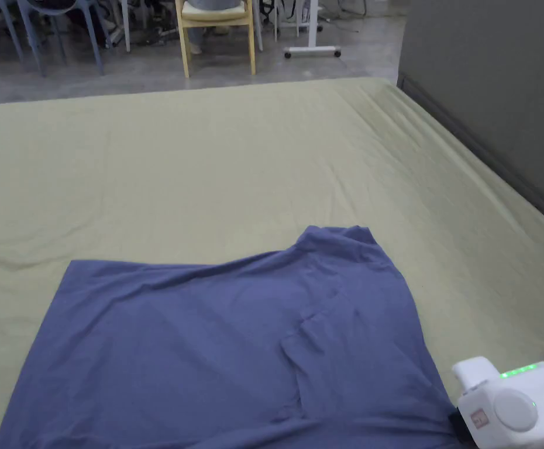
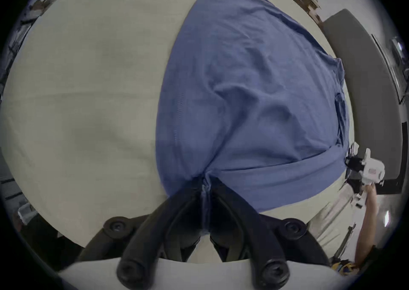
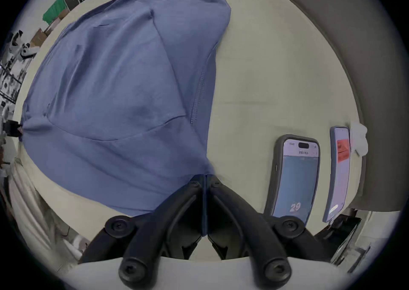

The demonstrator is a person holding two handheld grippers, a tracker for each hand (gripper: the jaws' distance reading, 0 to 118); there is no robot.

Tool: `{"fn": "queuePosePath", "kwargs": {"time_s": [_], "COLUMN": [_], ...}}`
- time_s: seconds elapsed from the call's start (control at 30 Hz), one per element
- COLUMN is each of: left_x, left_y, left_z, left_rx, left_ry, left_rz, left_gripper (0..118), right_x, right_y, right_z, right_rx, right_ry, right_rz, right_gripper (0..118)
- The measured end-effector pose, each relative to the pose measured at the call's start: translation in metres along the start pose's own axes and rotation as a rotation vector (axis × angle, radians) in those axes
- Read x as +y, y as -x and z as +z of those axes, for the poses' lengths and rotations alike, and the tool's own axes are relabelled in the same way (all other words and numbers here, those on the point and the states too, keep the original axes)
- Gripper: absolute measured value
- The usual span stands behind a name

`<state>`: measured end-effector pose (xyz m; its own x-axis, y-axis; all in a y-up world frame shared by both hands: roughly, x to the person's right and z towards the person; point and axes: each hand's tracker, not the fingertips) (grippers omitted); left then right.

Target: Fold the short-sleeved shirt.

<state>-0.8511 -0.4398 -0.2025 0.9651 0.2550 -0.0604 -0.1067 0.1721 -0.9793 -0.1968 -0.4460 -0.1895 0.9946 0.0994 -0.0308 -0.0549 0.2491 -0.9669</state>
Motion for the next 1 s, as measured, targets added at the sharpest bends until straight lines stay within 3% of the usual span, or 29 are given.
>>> {"fn": "queuePosePath", "kwargs": {"time_s": [0.03, 0.07, 0.1, 0.13, 0.17, 0.2, 0.27, 0.37, 0.4, 0.43, 0.47, 0.5, 0.53, 0.57, 0.6, 0.63, 0.67, 0.7, 0.73, 0.77, 0.87, 0.93, 0.97, 1.0], "left_x": [-0.003, -0.004, -0.005, -0.008, -0.014, -0.021, -0.034, -0.044, -0.047, -0.048, -0.055, -0.052, -0.053, -0.053, -0.051, -0.042, -0.037, -0.032, -0.024, -0.029, -0.032, -0.031, -0.031, -0.032], "left_y": [-0.002, -0.005, -0.011, -0.019, -0.028, -0.036, -0.043, -0.051, -0.053, -0.055, -0.053, -0.048, -0.043, -0.036, -0.030, -0.025, -0.021, -0.022, -0.020, -0.022, -0.020, -0.034, -0.036, -0.036], "left_z": [0.000, 0.007, 0.023, 0.047, 0.075, 0.101, 0.134, 0.140, 0.134, 0.121, 0.107, 0.097, 0.087, 0.073, 0.063, 0.061, 0.054, 0.048, 0.038, 0.020, -0.010, -0.001, -0.005, -0.007], "left_rx": [0.008, 0.007, 0.015, 0.019, 0.021, -0.013, -0.059, -0.076, -0.083, -0.048, 0.001, 0.019, 0.047, 0.090, 0.040, 0.003, 0.057, 0.143, 0.204, 0.207, 0.051, 0.030, 0.068, 0.099], "left_ry": [-0.018, -0.031, -0.097, -0.225, -0.375, -0.505, -0.694, -0.678, -0.569, -0.450, -0.408, -0.422, -0.421, -0.398, -0.359, -0.336, -0.335, -0.320, -0.282, -0.214, -0.141, -0.146, -0.131, -0.125], "left_rz": [-0.014, -0.002, 0.012, 0.014, -0.030, -0.051, -0.061, -0.047, -0.047, -0.036, -0.010, -0.002, 0.013, 0.048, 0.072, 0.091, 0.078, 0.031, -0.015, -0.034, 0.039, 0.027, -0.012, -0.024], "left_gripper": [7, 20, 52, 107, 118, 118, 118, 118, 118, 88, 88, 66, 0, 0, 0, 0, 0, 26, 101, 118, 118, 118, 115, 101], "right_x": [0.004, 0.007, 0.009, 0.011, 0.011, 0.009, 0.010, 0.000, -0.003, -0.007, -0.008, -0.011, -0.012, -0.017, -0.018, -0.019, -0.020, -0.020, -0.021, -0.021, -0.017, -0.018, -0.020, -0.016], "right_y": [0.000, 0.000, -0.004, -0.009, -0.013, -0.011, -0.011, 0.016, 0.023, 0.032, 0.032, 0.041, 0.051, 0.055, 0.061, 0.061, 0.060, 0.058, 0.049, 0.044, 0.029, 0.018, 0.012, 0.005], "right_z": [0.001, 0.007, 0.024, 0.046, 0.072, 0.106, 0.143, 0.176, 0.176, 0.174, 0.151, 0.145, 0.135, 0.121, 0.119, 0.111, 0.105, 0.101, 0.108, 0.107, 0.103, 0.099, 0.096, 0.093], "right_rx": [0.002, 0.006, 0.018, 0.055, 0.101, 0.152, 0.176, 0.222, 0.247, 0.263, 0.253, 0.230, 0.194, 0.196, 0.232, 0.283, 0.314, 0.319, 0.311, 0.288, 0.213, 0.187, 0.163, 0.146], "right_ry": [0.014, 0.034, 0.006, -0.071, -0.162, -0.327, -0.422, -0.493, -0.477, -0.423, -0.410, -0.418, -0.387, -0.380, -0.350, -0.320, -0.306, -0.308, -0.327, -0.320, -0.290, -0.268, -0.254, -0.230], "right_rz": [-0.011, -0.029, -0.029, -0.068, -0.106, -0.135, -0.174, -0.222, -0.228, -0.225, -0.227, -0.219, -0.183, -0.163, -0.143, -0.156, -0.176, -0.188, -0.188, -0.188, -0.188, -0.193, -0.196, -0.195], "right_gripper": [11, 23, 59, 116, 118, 116, 118, 118, 115, 69, 69, 45, 2, 2, 2, 2, 2, 2, 2, 2, 2, 2, 2, 2]}}
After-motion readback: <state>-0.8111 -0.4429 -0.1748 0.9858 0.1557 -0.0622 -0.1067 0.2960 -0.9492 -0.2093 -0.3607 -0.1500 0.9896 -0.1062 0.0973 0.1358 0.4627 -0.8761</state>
